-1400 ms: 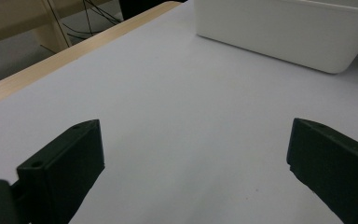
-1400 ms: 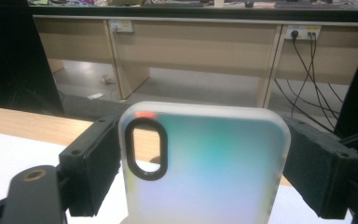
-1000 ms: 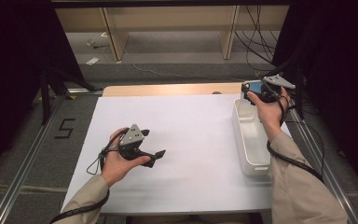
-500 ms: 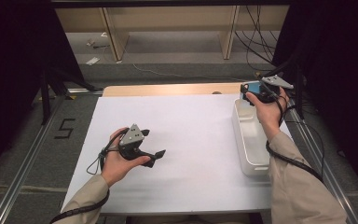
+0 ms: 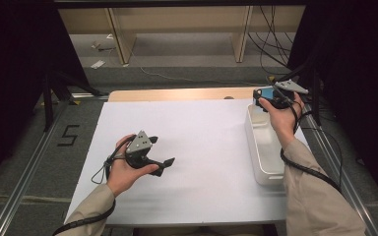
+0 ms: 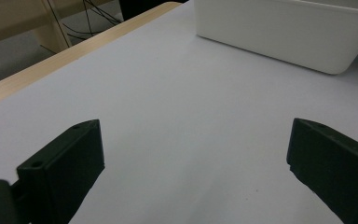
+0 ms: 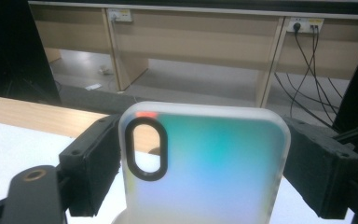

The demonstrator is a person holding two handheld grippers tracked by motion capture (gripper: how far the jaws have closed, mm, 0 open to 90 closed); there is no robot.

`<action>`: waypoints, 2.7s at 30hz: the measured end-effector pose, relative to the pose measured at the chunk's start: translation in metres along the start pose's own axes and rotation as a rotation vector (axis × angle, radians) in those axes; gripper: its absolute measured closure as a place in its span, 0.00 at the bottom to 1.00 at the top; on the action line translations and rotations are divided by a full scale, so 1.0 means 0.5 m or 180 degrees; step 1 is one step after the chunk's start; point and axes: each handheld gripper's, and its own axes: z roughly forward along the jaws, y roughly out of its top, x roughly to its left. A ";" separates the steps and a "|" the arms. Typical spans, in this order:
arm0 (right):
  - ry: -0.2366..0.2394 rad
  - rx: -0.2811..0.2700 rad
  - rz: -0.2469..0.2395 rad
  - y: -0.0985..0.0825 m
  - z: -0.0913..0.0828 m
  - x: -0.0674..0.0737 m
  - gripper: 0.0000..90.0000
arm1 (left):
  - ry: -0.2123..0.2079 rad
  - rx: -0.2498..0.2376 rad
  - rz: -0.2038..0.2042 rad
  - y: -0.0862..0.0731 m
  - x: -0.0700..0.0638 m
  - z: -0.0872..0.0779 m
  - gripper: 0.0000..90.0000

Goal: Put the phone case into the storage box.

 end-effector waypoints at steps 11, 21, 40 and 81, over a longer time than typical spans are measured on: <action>-0.0002 0.0045 -0.0008 -0.005 0.004 0.002 0.20 | 0.0000 0.0000 -0.0001 0.000 0.000 0.000 0.04; -0.0004 0.0087 -0.0021 -0.010 0.008 0.004 0.20 | -0.0003 0.0003 0.0005 0.000 0.000 0.000 0.04; -0.0005 0.0121 -0.0030 -0.016 0.012 0.003 0.20 | -0.0001 0.0004 0.0004 0.000 0.000 0.000 0.04; -0.0013 0.0230 -0.0028 -0.031 0.021 0.005 0.20 | -0.0003 0.0004 0.0008 0.000 0.000 0.000 0.04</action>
